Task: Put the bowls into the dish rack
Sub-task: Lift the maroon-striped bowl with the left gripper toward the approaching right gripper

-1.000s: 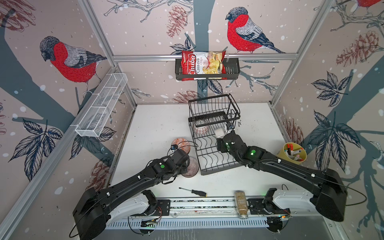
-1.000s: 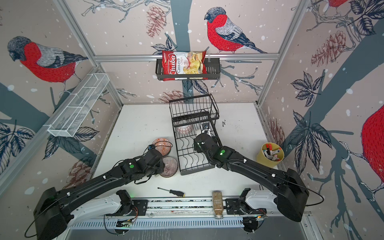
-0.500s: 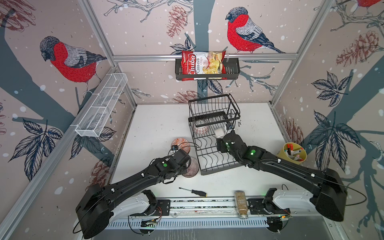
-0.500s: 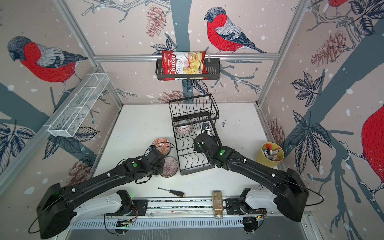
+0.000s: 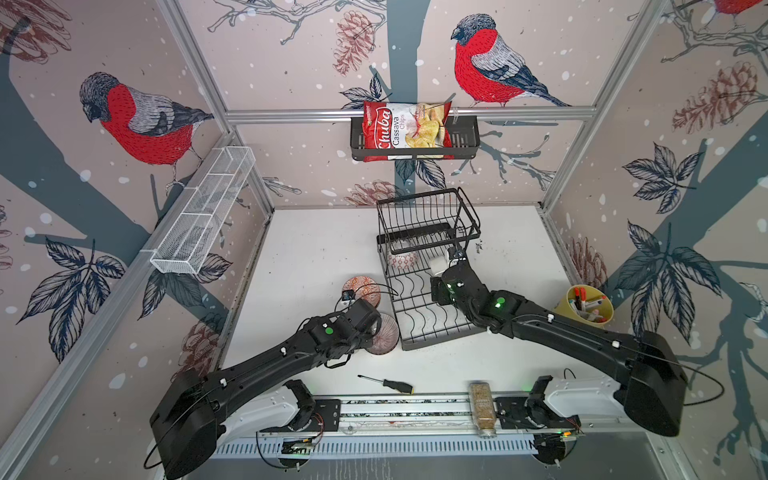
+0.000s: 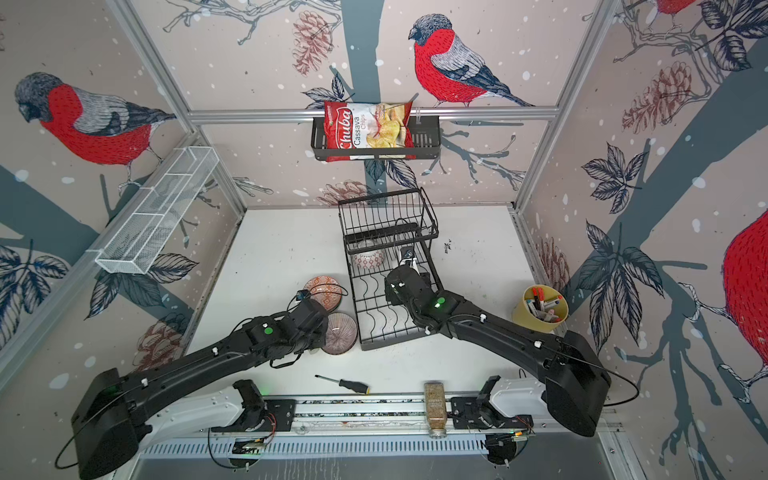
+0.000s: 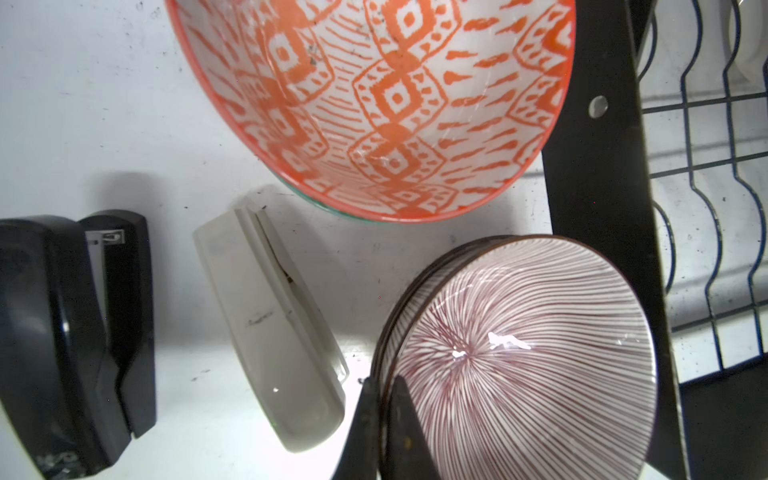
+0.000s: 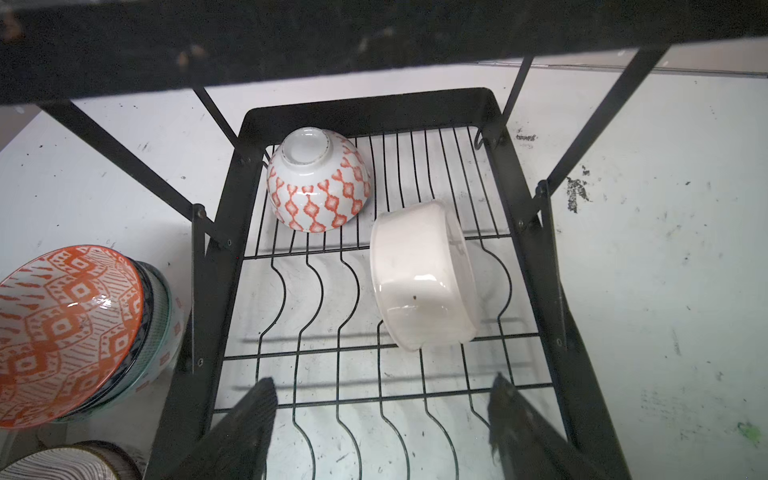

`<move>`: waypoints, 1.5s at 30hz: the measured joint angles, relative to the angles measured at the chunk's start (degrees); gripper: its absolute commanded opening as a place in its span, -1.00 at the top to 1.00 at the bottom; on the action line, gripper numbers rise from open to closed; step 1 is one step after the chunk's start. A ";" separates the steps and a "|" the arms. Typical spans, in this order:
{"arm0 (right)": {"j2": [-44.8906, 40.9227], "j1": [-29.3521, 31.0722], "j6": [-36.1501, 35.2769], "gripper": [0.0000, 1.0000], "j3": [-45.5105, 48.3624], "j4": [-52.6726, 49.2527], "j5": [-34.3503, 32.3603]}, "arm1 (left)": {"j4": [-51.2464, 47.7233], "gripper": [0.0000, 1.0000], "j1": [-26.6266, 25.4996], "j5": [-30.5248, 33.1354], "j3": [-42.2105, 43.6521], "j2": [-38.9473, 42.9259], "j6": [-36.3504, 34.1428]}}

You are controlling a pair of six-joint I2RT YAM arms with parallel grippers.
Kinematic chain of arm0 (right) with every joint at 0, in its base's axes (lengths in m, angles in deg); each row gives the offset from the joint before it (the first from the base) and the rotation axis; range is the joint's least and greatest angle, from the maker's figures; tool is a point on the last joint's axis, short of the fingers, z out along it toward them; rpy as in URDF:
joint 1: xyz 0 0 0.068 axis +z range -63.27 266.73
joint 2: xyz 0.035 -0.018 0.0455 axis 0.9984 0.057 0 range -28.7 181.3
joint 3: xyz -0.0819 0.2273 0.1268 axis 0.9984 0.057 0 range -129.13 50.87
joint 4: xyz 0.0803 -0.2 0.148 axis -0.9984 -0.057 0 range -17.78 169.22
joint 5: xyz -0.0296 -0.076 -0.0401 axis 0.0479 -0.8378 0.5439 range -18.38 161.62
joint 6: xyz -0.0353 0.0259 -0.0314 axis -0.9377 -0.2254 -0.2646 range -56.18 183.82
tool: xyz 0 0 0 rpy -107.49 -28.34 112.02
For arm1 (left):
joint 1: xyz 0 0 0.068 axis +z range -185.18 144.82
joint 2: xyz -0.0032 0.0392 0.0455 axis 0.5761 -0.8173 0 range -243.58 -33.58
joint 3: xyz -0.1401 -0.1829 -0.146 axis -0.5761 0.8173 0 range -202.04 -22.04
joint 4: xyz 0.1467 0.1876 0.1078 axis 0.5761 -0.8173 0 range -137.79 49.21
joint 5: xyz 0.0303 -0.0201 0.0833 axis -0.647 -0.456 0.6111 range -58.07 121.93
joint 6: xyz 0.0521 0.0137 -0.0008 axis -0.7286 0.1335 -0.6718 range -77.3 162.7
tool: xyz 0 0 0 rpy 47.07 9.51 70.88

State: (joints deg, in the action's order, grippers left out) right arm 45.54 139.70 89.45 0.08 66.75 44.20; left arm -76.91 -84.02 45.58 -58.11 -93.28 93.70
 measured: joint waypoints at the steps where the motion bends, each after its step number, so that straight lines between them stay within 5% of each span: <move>1: 0.00 0.00 0.00 -0.60 0.00 0.02 0.17 | -0.24 1.00 0.00 0.00 0.00 0.46 0.00; 14: -0.50 0.04 -0.02 -0.60 0.68 0.50 3.08 | -0.57 1.00 0.00 -0.66 0.00 9.75 -2.62; 23: -4.02 0.00 -0.20 -0.58 3.04 4.31 13.94 | 1.95 1.00 -0.02 -2.16 0.00 14.60 -4.50; 34: -7.98 0.15 0.22 -0.48 6.43 8.07 24.41 | 8.68 1.00 -0.02 -4.63 -0.48 11.47 -6.01; 45: -8.50 3.10 1.51 -0.27 7.06 7.89 25.29 | 10.12 1.00 -0.02 -2.95 -4.46 4.79 -6.45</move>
State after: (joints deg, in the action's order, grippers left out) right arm 37.04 142.80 90.96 7.14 74.64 69.49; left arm -66.79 -84.04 42.63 -62.57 -88.50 87.25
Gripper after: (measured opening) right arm 0.633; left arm 0.070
